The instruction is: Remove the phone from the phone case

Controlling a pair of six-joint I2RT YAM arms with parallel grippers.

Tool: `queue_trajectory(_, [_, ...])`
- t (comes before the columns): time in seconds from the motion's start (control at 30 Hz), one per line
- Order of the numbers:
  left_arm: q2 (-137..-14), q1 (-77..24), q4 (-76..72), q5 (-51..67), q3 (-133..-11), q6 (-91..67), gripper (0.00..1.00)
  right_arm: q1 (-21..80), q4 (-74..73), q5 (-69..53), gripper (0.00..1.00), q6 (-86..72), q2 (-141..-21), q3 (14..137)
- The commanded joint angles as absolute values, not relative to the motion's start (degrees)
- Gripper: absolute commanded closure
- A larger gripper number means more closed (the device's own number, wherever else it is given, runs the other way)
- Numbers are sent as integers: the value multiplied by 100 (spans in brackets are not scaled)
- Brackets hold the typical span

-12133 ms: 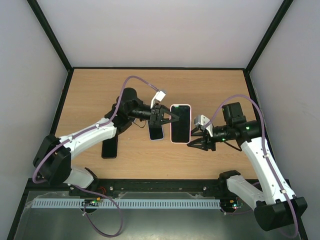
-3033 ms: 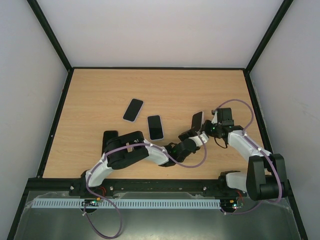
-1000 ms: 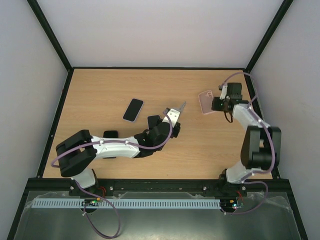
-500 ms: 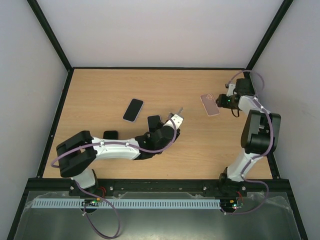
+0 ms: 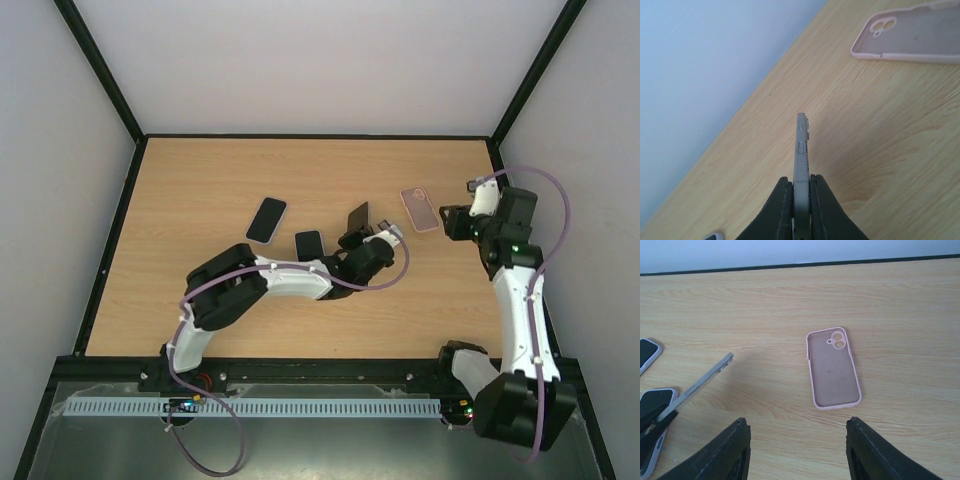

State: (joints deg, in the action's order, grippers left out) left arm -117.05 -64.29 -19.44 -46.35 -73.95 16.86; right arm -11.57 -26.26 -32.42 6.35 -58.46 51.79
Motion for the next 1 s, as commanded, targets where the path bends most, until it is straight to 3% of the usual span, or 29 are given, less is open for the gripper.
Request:
queue_trajectory(0.0, [-12070,-6308,-2051,-5256,-7968,2734,97,-1151,-2364,-3150,49,202,-5460,4702])
queue_trajectory(0.2, [-12490,-6071,-1944,-5396,-8039,3280,97,-1151,-1800,-3268,51,-75,-5282,4153])
queue_trajectory(0.63, [-13251,-5558,-901,-5158,-8585,2636,93,-1151,-1591,-3217,51,-75,-4965,3854])
queue_trajectory(0.97, [-13151,-5481,227,-4255,-8643,1318,71,-1151,-1536,-3122,48,-33,-5007,3735])
